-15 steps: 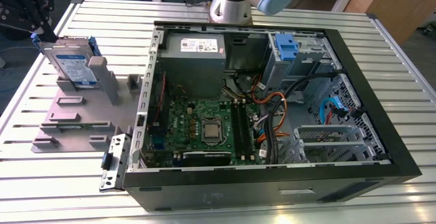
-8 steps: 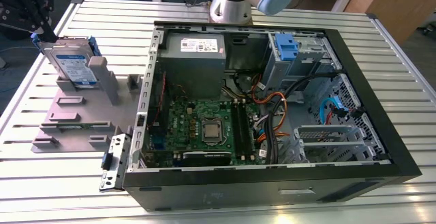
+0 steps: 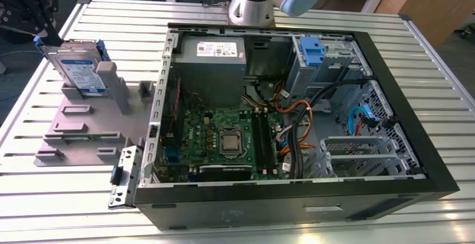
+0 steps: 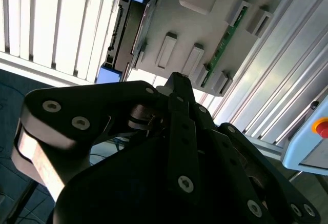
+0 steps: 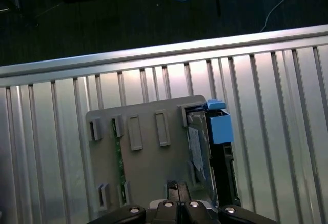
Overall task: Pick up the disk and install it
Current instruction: 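Pick up the disk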
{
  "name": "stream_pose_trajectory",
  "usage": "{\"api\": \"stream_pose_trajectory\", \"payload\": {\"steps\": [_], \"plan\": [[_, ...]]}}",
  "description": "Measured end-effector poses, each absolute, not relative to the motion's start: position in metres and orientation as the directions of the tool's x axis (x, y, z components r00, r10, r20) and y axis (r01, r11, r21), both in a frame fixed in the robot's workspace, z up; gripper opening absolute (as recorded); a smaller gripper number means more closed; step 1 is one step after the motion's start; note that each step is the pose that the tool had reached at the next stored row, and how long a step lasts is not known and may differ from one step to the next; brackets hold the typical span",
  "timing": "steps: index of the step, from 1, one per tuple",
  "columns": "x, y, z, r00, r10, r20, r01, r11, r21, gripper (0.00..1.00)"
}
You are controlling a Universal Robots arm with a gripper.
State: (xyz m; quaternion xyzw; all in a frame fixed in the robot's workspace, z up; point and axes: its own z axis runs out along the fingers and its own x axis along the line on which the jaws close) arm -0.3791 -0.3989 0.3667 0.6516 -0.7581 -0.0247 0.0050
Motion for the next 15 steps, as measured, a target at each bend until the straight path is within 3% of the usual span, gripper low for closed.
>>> {"api": "stream_pose_trajectory", "payload": {"steps": [15], "plan": [[-0.3791,-0.3989,0.3666,-0.119,-0.993,-0.024,-0.992,0.118,0.044,0.11]]}}
